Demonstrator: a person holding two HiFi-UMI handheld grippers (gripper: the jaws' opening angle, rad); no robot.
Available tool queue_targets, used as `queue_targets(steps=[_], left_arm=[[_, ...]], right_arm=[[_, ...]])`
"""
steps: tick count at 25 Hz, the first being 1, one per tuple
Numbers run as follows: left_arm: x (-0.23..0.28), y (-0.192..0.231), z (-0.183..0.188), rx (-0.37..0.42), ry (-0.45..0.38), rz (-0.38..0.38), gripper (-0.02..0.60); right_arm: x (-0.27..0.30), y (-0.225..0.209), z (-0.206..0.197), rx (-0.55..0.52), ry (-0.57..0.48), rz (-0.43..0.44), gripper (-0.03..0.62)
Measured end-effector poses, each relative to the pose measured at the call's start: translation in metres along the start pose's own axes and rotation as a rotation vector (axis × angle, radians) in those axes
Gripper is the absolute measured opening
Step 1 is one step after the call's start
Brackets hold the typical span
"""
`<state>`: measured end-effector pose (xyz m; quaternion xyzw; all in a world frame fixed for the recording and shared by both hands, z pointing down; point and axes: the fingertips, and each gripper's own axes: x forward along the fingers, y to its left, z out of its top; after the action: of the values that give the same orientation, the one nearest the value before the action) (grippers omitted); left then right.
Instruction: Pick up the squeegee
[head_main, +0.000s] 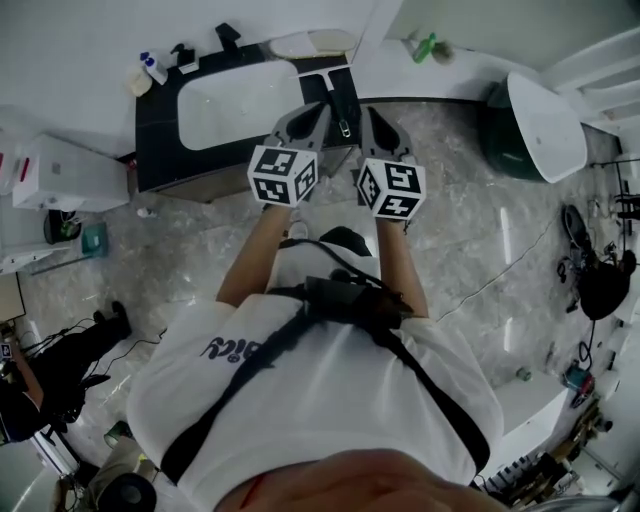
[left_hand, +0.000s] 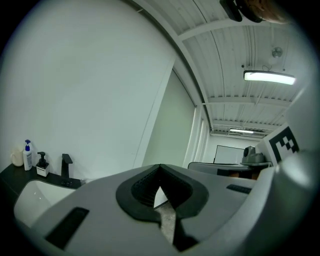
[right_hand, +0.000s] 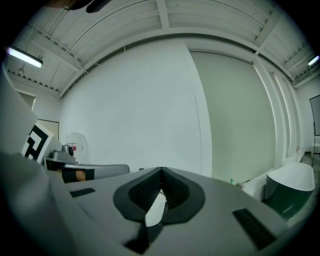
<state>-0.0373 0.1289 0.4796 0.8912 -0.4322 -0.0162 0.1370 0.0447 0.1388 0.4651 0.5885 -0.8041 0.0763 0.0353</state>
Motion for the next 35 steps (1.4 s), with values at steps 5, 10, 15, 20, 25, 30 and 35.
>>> queue_targets(steps=[5,10,15,20,25,30,35], left_arm=[[0.027,0.032,-0.007,-0.031,0.033,0.045,0.011],[0.057,0.073,-0.016,-0.057,0.034,0.129,0.011],[0.083,0.111,-0.037,-0.075,0.086,0.208,0.011],[0.108,0.144,-0.06,-0.095,0.14,0.255,0.011],[0.13,0.163,-0.089,-0.13,0.187,0.258,0.011],[0.146,0.181,-0.118,-0.17,0.247,0.276,0.011],[0.154,0.193,-0.145,-0.211,0.299,0.295,0.011]], right_arm=[[0.044,-0.009,-0.011,-0.017,0.059,0.022,0.005],[0.098,-0.026,-0.042,-0.045,0.144,0.068,0.005],[0.15,-0.043,-0.078,-0.053,0.257,0.119,0.005],[0.196,-0.054,-0.119,-0.06,0.376,0.172,0.006],[0.224,-0.062,-0.163,-0.048,0.49,0.206,0.006],[0.245,-0.066,-0.204,-0.067,0.6,0.233,0.008],[0.259,-0.071,-0.243,-0.064,0.69,0.233,0.053]])
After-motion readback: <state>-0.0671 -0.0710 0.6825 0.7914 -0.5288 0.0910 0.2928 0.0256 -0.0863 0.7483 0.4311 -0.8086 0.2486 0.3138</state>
